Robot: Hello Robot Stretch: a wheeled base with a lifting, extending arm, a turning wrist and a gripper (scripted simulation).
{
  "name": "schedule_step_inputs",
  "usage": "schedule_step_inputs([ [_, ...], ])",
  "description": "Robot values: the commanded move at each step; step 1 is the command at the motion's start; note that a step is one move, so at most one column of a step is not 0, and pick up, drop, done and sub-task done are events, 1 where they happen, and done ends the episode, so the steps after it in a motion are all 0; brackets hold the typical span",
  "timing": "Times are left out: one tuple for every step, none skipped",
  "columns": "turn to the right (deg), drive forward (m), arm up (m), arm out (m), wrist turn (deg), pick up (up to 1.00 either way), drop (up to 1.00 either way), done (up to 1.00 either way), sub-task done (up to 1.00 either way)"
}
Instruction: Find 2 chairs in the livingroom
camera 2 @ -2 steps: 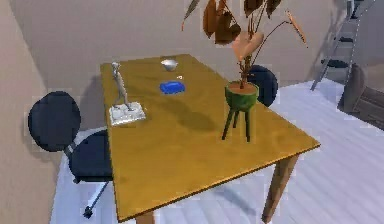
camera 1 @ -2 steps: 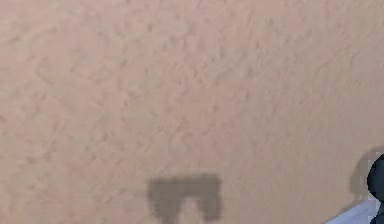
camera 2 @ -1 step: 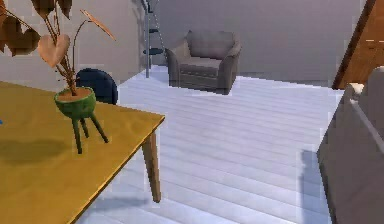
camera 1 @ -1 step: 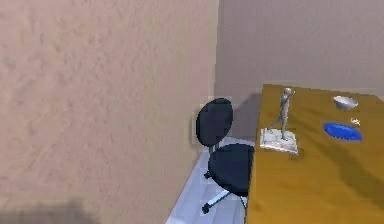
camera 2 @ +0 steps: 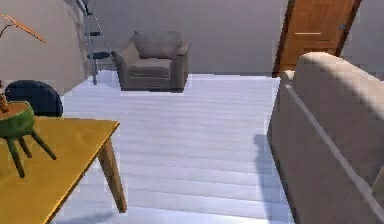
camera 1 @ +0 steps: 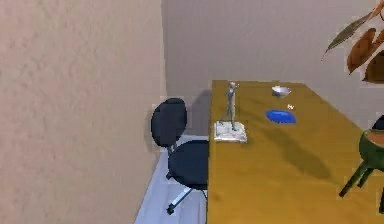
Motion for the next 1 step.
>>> schedule_step_inputs([
  [0.0, 0.00, 0.00, 0.00, 0.0, 0.00, 0.00, 1.00, 0.00],
])
